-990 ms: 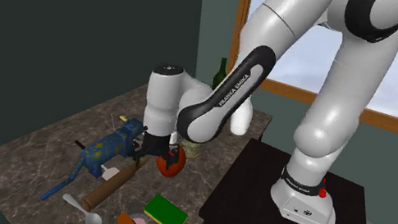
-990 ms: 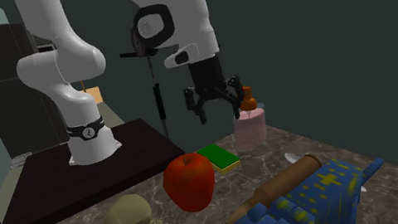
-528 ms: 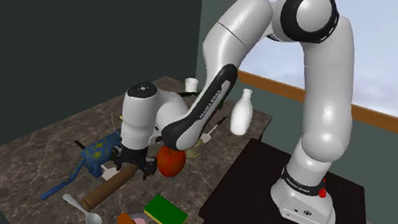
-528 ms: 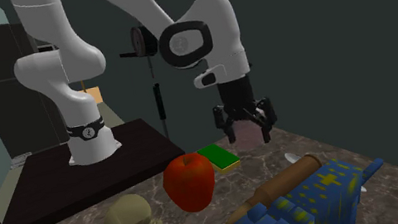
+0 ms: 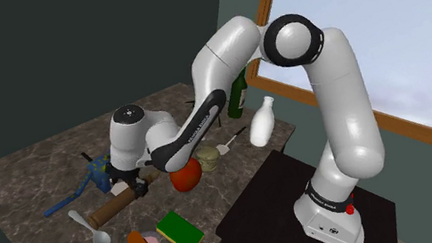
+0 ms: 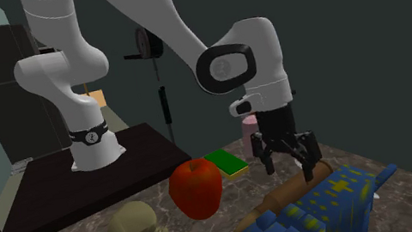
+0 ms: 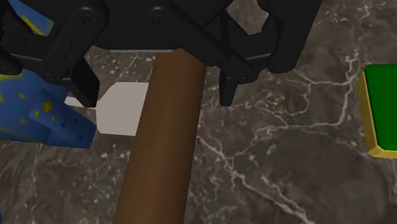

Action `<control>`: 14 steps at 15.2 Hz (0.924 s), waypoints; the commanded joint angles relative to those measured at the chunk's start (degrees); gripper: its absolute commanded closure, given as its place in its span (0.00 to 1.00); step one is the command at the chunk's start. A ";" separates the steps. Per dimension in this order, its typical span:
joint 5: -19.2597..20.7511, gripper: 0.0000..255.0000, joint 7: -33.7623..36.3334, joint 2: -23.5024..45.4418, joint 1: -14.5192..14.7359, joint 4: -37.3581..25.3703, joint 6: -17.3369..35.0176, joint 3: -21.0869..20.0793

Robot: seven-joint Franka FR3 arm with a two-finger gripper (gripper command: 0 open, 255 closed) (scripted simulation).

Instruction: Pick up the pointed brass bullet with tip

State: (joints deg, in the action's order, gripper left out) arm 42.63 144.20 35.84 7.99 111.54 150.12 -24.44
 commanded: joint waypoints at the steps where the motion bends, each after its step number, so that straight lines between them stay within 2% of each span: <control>1: 0.78 0.00 1.19 1.54 0.95 -1.32 0.24 0.99; 8: 3.25 0.00 3.32 5.00 2.70 -2.66 2.43 3.32; 9: 3.18 1.00 3.25 4.99 2.68 -2.74 2.35 3.27; 14: 3.15 1.00 3.20 4.97 2.65 -2.75 2.31 3.24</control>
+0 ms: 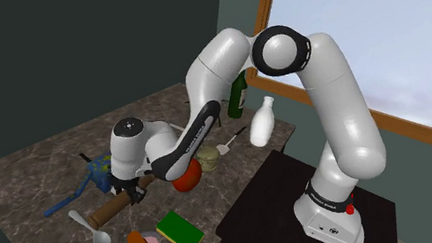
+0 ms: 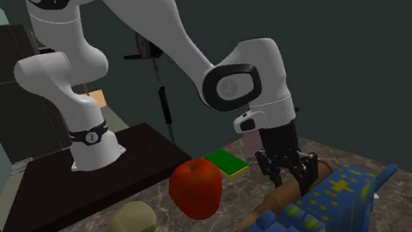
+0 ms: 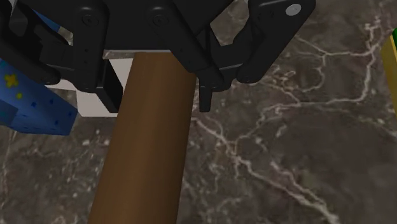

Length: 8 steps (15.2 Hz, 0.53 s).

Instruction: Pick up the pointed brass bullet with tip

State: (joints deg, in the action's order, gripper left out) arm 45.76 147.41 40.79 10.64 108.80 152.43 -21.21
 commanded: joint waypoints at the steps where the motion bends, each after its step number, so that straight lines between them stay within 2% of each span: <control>1: 0.01 1.00 -0.01 0.01 0.00 0.00 0.00 0.00; 4: 0.11 1.00 0.11 0.05 0.05 0.07 0.12 0.09; 8: -1.63 1.00 -1.40 -2.45 -1.20 1.08 -1.44 -1.58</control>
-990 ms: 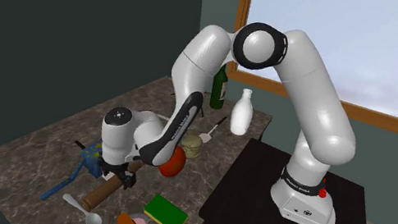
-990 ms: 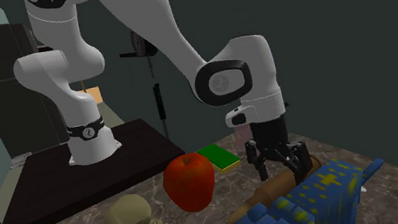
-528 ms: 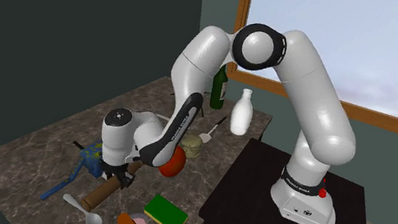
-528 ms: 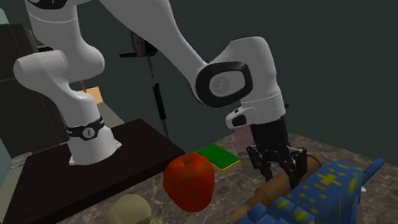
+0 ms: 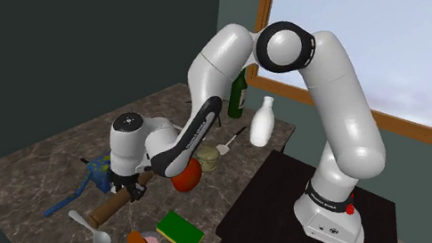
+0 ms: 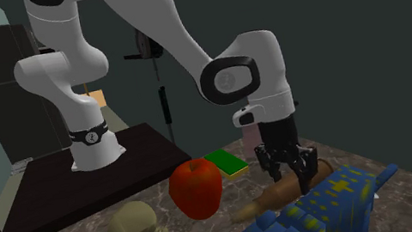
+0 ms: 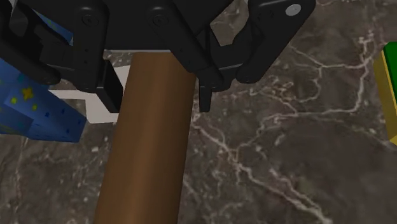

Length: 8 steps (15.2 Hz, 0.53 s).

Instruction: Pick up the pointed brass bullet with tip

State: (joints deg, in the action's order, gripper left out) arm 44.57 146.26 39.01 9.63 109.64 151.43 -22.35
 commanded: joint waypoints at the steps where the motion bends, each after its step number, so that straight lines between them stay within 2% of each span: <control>1: -0.89 1.00 -0.64 -1.28 -0.51 0.45 -0.84 -0.86; 8: -4.26 1.00 -3.44 -5.44 -2.67 1.65 -3.74 -3.78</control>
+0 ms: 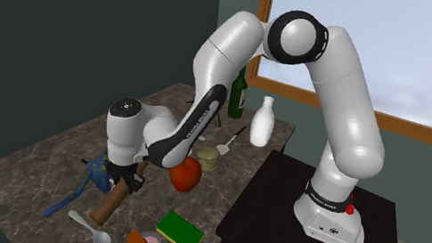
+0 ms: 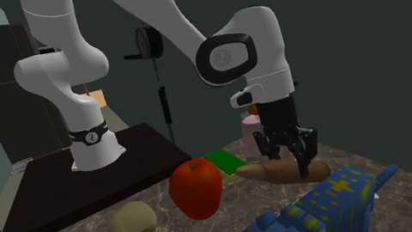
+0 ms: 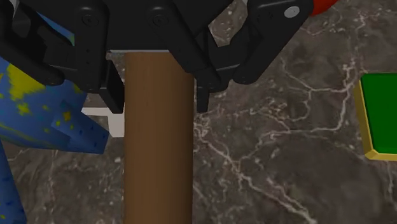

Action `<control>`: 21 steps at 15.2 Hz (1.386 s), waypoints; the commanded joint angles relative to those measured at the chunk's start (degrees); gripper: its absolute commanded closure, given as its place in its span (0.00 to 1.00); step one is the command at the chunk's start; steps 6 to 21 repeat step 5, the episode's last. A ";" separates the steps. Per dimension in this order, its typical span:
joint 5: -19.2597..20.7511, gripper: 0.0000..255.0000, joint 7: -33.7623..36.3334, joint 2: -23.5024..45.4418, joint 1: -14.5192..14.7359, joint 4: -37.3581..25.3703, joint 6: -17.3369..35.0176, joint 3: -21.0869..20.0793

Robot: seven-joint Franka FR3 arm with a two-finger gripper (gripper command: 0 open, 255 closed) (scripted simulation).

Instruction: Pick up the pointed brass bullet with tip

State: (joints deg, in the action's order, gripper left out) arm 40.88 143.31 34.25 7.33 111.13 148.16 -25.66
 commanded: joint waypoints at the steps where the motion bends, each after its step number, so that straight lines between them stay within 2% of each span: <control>1: -1.08 1.00 -0.91 -1.26 -0.68 0.28 -0.90 -0.89; 4: -2.18 1.00 -1.80 -2.49 -1.32 0.50 -1.84 -1.76; 21: -2.18 1.00 -1.80 -2.49 -1.32 0.50 -1.84 -1.76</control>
